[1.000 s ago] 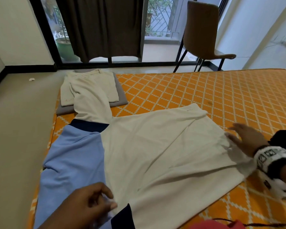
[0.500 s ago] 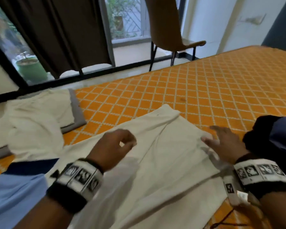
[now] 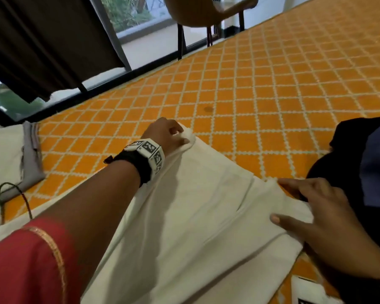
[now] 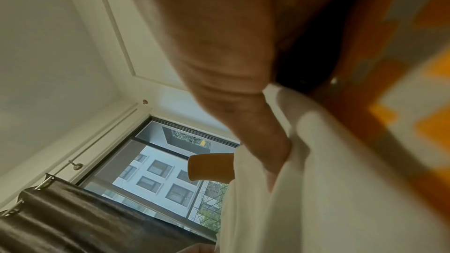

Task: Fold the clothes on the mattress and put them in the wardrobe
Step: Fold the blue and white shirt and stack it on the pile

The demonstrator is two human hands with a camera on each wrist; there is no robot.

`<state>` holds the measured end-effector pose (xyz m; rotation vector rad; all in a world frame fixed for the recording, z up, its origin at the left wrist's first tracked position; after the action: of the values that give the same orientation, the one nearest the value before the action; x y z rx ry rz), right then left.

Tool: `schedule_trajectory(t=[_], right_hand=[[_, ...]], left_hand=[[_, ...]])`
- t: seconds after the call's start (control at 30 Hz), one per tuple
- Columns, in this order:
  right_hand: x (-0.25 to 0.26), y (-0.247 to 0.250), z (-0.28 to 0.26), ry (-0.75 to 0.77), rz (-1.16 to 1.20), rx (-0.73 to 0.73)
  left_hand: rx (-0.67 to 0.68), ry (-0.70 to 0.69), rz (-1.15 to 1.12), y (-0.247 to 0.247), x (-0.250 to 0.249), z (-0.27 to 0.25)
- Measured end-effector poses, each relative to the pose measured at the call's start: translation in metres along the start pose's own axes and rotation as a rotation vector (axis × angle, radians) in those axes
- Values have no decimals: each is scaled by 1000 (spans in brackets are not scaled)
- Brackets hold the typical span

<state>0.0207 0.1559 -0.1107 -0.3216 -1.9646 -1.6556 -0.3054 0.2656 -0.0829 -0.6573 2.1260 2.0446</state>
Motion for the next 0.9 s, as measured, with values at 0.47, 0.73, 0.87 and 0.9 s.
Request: schedule_trajectory(t=[0.47, 0.73, 0.87, 0.9], right_hand=[[6, 1, -6, -15, 35, -15], [3, -1, -6, 29, 103, -10], [3, -1, -8, 68, 190, -17], [3, -1, -7, 71, 205, -19]], left_hand=[[-305, 331, -599, 47, 45, 40], [-350, 222, -273, 32, 41, 25], [-134, -127, -262, -2, -30, -39], [-58, -175, -281, -13, -45, -56]])
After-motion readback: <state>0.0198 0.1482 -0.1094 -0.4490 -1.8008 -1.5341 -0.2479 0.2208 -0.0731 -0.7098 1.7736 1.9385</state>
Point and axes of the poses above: each hand's wrist, its own z-axis towards the middle knuckle, its own y-axis out of the back of the hand, x = y × z, the point moved 2 cm from there along z, towards the middle knuckle, and after that the axes turned 3 degrees about x, right-handed, at the moved point
